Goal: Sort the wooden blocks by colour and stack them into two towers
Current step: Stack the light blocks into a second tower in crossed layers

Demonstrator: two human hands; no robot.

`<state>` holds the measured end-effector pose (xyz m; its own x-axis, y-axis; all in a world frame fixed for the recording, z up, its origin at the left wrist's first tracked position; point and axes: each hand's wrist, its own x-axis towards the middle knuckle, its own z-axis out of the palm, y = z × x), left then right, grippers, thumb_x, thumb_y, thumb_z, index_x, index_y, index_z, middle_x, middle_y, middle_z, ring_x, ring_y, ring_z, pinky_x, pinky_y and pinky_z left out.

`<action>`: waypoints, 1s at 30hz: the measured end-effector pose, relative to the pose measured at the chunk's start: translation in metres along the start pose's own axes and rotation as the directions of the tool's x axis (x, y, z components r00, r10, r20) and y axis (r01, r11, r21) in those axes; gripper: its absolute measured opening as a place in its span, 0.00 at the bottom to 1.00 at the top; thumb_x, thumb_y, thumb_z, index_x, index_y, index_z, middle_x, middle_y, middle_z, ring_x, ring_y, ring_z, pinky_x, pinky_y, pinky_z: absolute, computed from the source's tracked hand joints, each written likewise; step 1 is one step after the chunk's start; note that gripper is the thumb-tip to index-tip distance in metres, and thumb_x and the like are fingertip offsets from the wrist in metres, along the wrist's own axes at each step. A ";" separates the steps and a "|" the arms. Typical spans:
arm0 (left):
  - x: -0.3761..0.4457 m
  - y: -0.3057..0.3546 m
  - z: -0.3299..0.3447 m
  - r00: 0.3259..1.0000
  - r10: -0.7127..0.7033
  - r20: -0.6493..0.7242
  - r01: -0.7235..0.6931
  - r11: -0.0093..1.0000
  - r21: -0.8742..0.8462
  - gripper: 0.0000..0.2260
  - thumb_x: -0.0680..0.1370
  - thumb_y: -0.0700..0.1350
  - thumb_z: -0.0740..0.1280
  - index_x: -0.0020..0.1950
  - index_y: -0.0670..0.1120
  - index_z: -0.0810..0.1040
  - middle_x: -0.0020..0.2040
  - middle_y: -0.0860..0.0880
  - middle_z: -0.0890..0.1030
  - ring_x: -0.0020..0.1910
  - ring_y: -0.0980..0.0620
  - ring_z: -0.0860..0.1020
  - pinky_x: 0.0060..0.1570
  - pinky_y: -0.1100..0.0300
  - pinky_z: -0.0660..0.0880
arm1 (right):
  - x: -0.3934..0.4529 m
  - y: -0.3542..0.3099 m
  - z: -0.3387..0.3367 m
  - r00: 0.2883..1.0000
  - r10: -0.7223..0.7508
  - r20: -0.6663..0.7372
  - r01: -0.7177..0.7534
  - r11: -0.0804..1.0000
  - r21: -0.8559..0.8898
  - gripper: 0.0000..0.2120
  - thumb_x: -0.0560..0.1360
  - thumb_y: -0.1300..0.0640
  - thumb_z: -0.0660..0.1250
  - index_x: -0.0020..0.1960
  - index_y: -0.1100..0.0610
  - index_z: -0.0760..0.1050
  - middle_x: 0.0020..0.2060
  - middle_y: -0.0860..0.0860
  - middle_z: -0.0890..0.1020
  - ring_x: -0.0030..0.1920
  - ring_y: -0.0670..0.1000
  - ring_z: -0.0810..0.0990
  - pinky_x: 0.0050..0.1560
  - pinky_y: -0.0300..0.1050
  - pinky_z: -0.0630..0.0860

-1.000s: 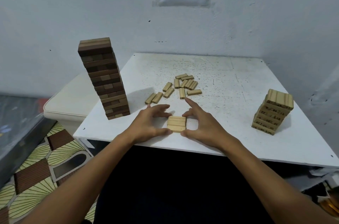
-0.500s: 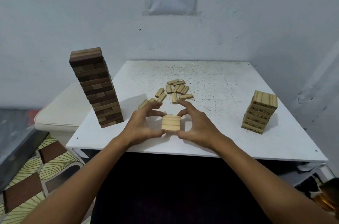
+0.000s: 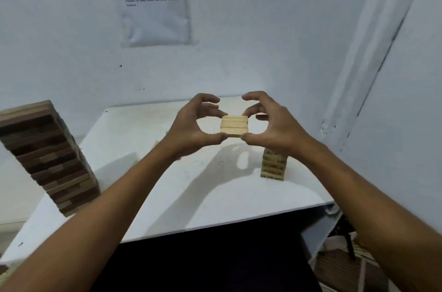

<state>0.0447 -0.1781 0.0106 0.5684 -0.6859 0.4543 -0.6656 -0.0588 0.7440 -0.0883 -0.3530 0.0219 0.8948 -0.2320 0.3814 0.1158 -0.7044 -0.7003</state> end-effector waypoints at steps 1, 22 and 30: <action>0.007 0.002 0.010 1.000 0.012 0.021 -0.012 1.000 -0.007 0.30 0.63 0.44 0.80 0.61 0.46 0.72 0.49 0.56 0.84 0.58 0.59 0.79 0.60 0.67 0.72 | -0.003 0.005 -0.009 1.000 0.016 -0.016 -0.016 1.000 -0.013 0.33 0.65 0.59 0.76 0.66 0.45 0.66 0.49 0.44 0.80 0.57 0.42 0.76 0.63 0.44 0.73; 0.055 -0.001 0.090 0.961 -0.036 0.273 0.030 0.999 0.026 0.30 0.67 0.45 0.80 0.63 0.50 0.69 0.53 0.54 0.83 0.59 0.54 0.78 0.66 0.49 0.71 | -0.028 0.076 -0.050 0.976 0.210 -0.059 -0.210 0.978 0.005 0.32 0.67 0.60 0.78 0.64 0.46 0.66 0.51 0.48 0.80 0.55 0.44 0.76 0.53 0.36 0.72; 0.056 -0.002 0.095 0.958 -0.043 0.283 0.033 0.999 0.041 0.31 0.67 0.45 0.79 0.64 0.51 0.68 0.53 0.55 0.82 0.58 0.56 0.76 0.65 0.52 0.71 | -0.030 0.080 -0.050 0.974 0.221 -0.059 -0.221 0.975 0.001 0.33 0.67 0.59 0.78 0.66 0.47 0.66 0.50 0.46 0.80 0.56 0.42 0.75 0.54 0.38 0.72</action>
<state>0.0320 -0.2850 -0.0126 0.4368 -0.8598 0.2645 -0.6654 -0.1110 0.7382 -0.1273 -0.4360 -0.0148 0.8713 -0.4210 0.2522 -0.0845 -0.6349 -0.7679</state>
